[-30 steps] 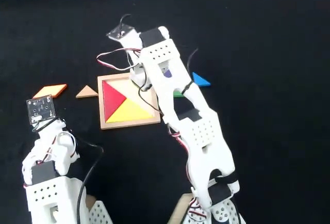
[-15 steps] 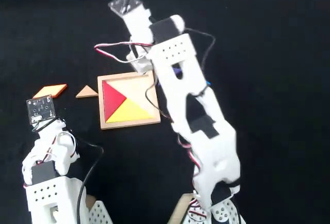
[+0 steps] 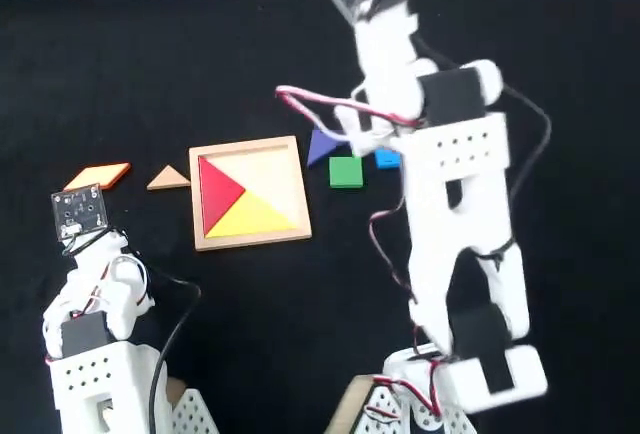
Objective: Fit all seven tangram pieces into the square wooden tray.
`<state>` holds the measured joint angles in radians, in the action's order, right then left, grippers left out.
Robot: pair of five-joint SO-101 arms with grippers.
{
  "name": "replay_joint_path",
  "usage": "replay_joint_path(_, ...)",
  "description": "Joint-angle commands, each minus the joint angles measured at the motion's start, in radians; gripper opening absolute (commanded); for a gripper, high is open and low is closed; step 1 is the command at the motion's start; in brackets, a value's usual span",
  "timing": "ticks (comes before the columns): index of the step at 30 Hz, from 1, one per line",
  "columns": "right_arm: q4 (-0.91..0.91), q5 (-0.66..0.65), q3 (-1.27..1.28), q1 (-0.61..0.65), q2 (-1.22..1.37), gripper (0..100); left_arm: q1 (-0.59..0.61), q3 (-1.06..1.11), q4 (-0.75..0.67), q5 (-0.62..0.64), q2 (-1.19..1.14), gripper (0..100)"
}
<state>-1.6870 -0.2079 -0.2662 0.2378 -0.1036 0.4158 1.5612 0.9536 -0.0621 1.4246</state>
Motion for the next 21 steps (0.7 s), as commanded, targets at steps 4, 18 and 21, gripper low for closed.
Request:
replay_joint_path(4,0.308,0.015,0.372,0.078,-0.015,1.1,-0.001,0.004,-0.02,-0.002,0.008,3)
replay_joint_path(18,0.552,0.169,0.237,0.127,0.386,13.9,-0.002,0.007,-0.044,0.005,0.008,3)
replay_joint_path(21,0.485,0.25,0.128,0.16,0.487,11.0,-0.002,0.007,-0.044,0.005,0.008,3)
